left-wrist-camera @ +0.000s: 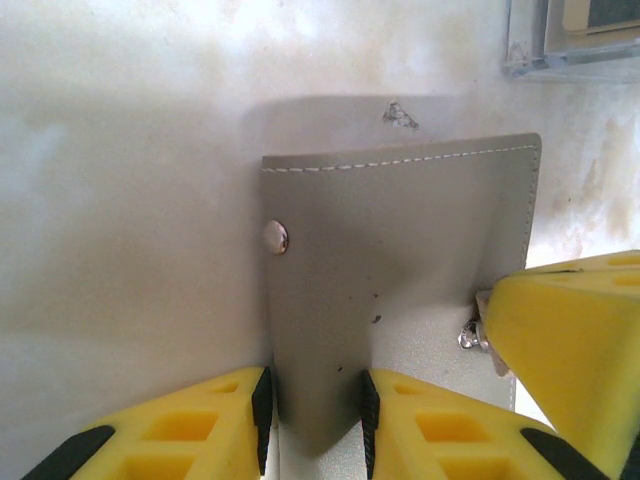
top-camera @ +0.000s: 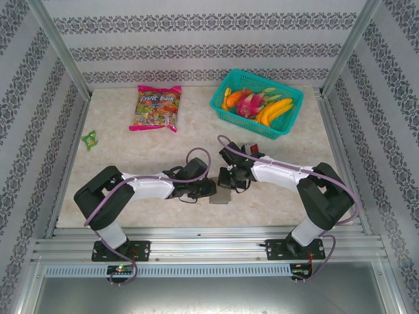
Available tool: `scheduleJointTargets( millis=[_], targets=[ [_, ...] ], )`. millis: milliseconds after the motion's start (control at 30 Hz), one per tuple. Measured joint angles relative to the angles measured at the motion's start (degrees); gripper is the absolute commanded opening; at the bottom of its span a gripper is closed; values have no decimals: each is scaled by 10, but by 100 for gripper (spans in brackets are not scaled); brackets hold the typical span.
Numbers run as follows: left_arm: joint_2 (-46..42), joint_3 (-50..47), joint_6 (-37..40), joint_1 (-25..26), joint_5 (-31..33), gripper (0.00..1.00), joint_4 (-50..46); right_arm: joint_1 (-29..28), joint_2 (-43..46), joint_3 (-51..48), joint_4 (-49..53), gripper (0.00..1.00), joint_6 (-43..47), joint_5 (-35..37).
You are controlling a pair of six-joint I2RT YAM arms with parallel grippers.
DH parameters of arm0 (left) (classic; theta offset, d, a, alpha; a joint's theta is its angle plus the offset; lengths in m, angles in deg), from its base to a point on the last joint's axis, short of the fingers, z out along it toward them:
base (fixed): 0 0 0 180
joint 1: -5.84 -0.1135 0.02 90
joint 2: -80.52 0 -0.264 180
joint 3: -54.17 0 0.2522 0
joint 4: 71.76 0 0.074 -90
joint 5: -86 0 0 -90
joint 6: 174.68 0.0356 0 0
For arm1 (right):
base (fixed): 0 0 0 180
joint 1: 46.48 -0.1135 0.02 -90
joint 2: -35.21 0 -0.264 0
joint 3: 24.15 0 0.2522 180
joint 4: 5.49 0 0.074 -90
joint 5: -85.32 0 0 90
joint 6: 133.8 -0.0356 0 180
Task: Put the credit cards into the card holder
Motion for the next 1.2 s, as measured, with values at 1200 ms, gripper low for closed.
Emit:
scheduleJointTargets(
  millis=[1200],
  targets=[
    [2,0,-3,0,-3,31,1,-75,83,-169,-229,0,-110,118]
  ],
)
